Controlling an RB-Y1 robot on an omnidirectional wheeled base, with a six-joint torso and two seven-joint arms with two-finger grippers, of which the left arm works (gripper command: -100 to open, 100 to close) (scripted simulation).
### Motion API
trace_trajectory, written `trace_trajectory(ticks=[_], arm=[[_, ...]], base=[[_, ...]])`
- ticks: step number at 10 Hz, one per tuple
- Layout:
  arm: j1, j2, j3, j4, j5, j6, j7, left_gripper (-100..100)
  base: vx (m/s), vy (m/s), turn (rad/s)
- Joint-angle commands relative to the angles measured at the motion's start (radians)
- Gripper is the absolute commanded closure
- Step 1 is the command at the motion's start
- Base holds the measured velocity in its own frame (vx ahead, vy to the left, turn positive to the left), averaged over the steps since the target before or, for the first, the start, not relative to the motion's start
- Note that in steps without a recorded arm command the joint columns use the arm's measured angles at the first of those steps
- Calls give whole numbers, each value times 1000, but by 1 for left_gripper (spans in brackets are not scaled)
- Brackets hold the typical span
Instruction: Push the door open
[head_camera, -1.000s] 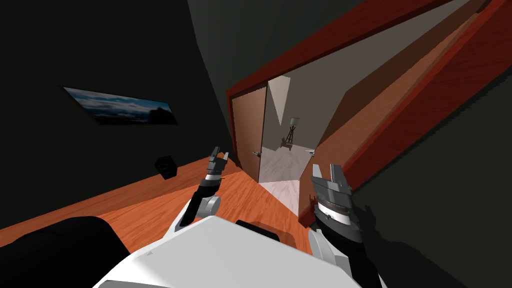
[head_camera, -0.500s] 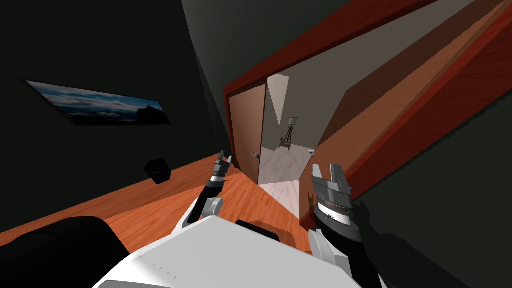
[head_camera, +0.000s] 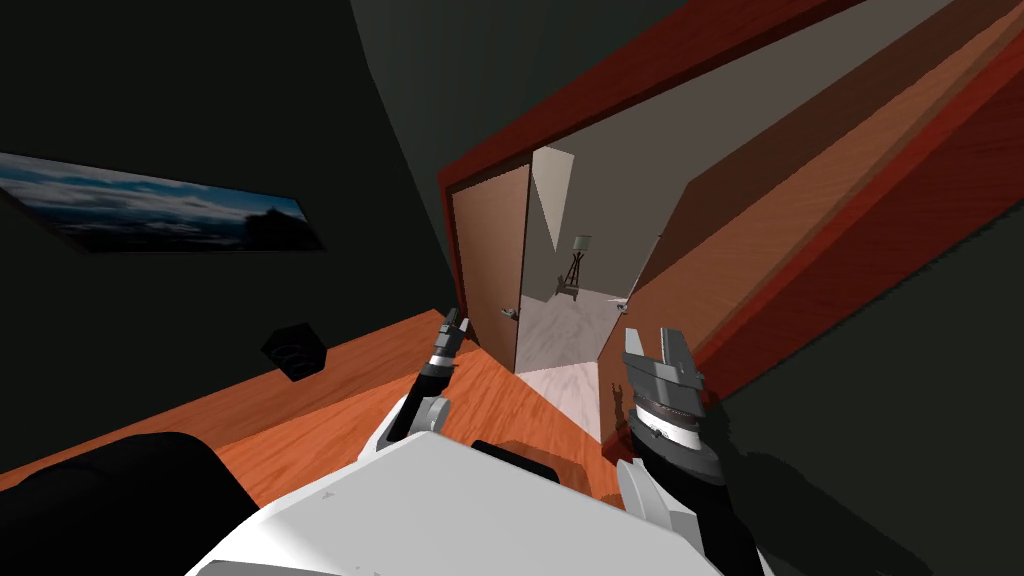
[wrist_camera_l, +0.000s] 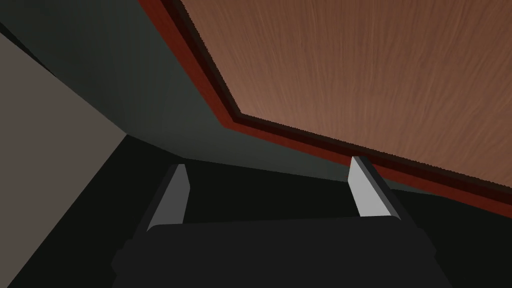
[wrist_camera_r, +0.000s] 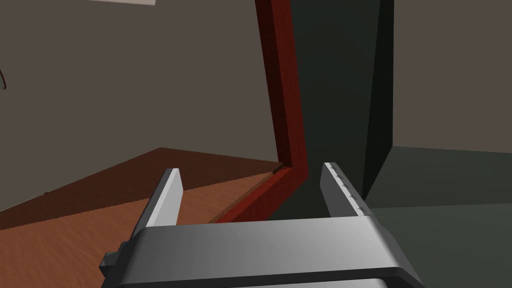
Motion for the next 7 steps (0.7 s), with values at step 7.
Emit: trace_trajectory(ticks=[7], arm=[[-28,17,-40,177,-14,-47,-7,-100]], base=[[77,50,-58]])
